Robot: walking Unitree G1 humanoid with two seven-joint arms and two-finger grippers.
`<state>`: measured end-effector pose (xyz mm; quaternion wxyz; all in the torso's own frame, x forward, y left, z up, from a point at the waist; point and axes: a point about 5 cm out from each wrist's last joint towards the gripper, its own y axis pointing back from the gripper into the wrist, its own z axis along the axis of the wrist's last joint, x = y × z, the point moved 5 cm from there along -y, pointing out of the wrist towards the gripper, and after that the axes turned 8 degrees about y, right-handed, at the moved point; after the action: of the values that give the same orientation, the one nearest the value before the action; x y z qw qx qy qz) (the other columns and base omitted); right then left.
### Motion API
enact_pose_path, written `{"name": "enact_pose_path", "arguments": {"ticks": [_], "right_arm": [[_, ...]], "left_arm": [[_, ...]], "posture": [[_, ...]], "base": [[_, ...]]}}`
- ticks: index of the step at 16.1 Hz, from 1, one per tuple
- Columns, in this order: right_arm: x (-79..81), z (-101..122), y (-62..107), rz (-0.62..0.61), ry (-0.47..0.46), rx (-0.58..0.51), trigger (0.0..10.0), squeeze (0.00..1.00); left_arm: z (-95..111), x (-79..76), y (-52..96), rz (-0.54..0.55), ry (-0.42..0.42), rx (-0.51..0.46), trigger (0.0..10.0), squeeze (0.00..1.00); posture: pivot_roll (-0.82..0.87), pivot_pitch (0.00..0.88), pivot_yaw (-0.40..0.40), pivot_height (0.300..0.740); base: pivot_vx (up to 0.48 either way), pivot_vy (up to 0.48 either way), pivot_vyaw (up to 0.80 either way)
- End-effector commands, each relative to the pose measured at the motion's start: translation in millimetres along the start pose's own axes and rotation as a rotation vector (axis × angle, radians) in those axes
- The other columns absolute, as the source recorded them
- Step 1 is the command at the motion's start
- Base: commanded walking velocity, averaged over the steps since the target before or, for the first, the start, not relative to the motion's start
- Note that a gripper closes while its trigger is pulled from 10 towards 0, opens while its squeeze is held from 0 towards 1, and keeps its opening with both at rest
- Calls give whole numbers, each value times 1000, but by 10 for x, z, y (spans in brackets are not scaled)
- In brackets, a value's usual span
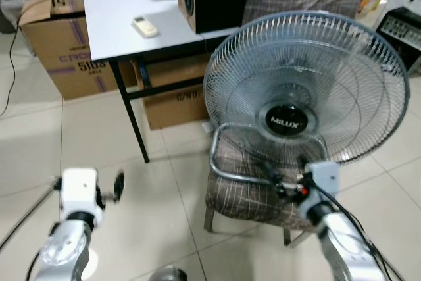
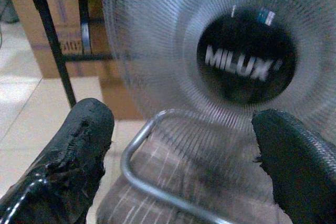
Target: Move the pillow to the sofa from floor
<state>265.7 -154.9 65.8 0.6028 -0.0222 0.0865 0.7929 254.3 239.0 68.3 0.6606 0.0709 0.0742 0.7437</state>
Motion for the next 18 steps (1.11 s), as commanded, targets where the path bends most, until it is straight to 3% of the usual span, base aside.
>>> {"name": "enact_pose_path", "arguments": {"ticks": [1, 3, 5, 6, 8, 10, 11, 15, 18], "right_arm": [[71, 46, 54, 22, -15, -26, 10000, 1000], [32, 73, 114, -10, 5, -45, 10000, 1000], [29, 157, 142, -18, 24, -42, 10000, 1000], [49, 227, 165, -16, -22, -58, 10000, 1000], [28, 277, 187, -49, -18, -75, 10000, 1000], [56, 276, 160, -53, -2, -80, 10000, 1000], [132, 295, 98, -10, -35, -83, 10000, 1000], [248, 287, -57, 76, -16, -90, 10000, 1000], [174, 350, -163, 38, -52, -86, 10000, 1000]], "left_arm": [[62, -95, 34, -7, 29, -17, 10000, 1000], [94, -232, 30, -36, 31, -14, 10000, 1000], [129, -399, -18, -92, -19, -21, 10000, 1000], [184, -497, -73, -126, -39, -36, 10000, 1000], [257, -561, -153, -142, -13, -52, 10000, 1000], [268, -566, -207, -132, 3, -46, 10000, 1000], [257, -490, -233, -99, 10, -42, 10000, 1000], [296, -290, -180, -17, -14, -60, 10000, 1000], [291, -301, -163, -17, -6, -58, 10000, 1000]], "posture": [[87, 0, 33, 740], [75, 0, 49, 740], [31, 0, 70, 740], [11, 0, 82, 740], [-11, 0, 99, 740], [-25, 0, 107, 740], [-14, 0, 88, 740], [47, 0, 39, 740], [54, 0, 25, 740]], "base": [[0, 0, 0], [0, 0, 0], [0, 0, 0], [0, 0, 0], [0, 0, 400], [0, 0, 800], [0, 0, 800], [0, 0, 800], [0, 0, 800]]}}
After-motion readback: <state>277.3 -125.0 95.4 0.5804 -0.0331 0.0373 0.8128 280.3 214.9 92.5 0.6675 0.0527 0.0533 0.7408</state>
